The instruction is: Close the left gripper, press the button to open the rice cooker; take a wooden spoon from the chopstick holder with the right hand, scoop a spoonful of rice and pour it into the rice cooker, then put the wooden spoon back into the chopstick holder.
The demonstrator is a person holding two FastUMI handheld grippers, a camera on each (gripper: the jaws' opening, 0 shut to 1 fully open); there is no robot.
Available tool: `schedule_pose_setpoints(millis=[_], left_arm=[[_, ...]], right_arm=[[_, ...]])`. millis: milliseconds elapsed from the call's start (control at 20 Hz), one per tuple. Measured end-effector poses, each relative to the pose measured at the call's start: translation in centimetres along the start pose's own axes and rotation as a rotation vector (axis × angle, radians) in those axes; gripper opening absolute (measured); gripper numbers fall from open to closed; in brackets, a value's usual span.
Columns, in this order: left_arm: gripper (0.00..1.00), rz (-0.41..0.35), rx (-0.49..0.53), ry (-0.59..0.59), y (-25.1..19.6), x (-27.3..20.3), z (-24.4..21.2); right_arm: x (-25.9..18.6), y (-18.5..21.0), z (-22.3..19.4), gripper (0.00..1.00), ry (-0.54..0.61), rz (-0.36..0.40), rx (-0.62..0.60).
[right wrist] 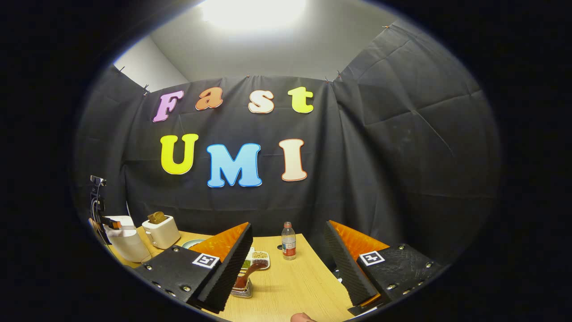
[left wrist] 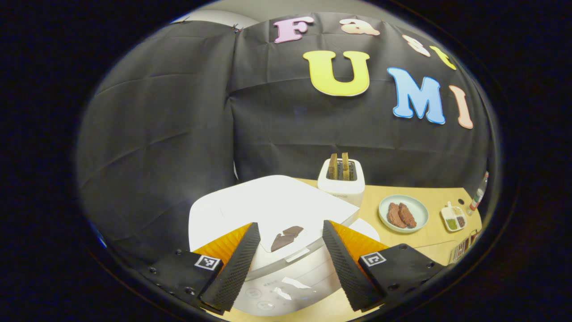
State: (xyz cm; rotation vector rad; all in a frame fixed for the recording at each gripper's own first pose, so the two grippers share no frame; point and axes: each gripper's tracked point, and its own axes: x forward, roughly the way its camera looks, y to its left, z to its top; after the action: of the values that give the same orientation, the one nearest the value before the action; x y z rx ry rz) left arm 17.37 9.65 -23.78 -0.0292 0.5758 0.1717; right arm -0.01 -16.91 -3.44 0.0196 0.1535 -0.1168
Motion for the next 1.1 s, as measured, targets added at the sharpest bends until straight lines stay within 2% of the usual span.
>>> schedule_pose_setpoints(millis=[200, 400, 500, 600, 750, 850, 950, 1050, 1100], left_arm=[[1.00, -0.005, 0.010, 0.034, -0.1, 0.5, -0.9], [0.99, -0.029, -0.082, 0.035, -0.3, 0.7, -1.0], [1.00, -0.036, -0.069, 0.028, -0.3, 0.6, -1.2], [0.99, -0.040, -0.012, -0.021, -0.5, 0.7, -0.4], [1.00, -0.064, -0.040, -0.098, -0.9, -1.1, 2.0], [1.00, -0.107, -0.034, -0.177, -1.8, -3.8, 4.9], [0.95, -0.130, -0.002, -0.254, -2.1, -6.9, 7.5], [0.95, -0.139, 0.024, -0.327, -2.0, -10.0, 9.7], [0.98, -0.147, 0.035, -0.361, -2.3, -11.7, 10.7]], right_arm=[[0.3, 1.4, 0.2, 0.98, -0.004, 0.012, -0.007], [0.4, 2.7, 0.1, 0.98, -0.005, 0.022, 0.000], [0.5, 3.8, 0.0, 0.98, 0.002, 0.038, 0.021], [0.7, 5.1, 0.5, 0.98, -0.003, 0.058, 0.038], [0.7, 7.1, 2.2, 0.98, -0.039, 0.089, 0.025], [0.9, 8.5, 3.1, 0.98, -0.060, 0.109, 0.016], [0.9, 10.4, 3.8, 0.98, -0.076, 0.140, 0.030], [1.1, 12.2, 4.1, 0.98, -0.079, 0.172, 0.046], [1.0, 12.9, 4.3, 0.98, -0.080, 0.185, 0.051]])
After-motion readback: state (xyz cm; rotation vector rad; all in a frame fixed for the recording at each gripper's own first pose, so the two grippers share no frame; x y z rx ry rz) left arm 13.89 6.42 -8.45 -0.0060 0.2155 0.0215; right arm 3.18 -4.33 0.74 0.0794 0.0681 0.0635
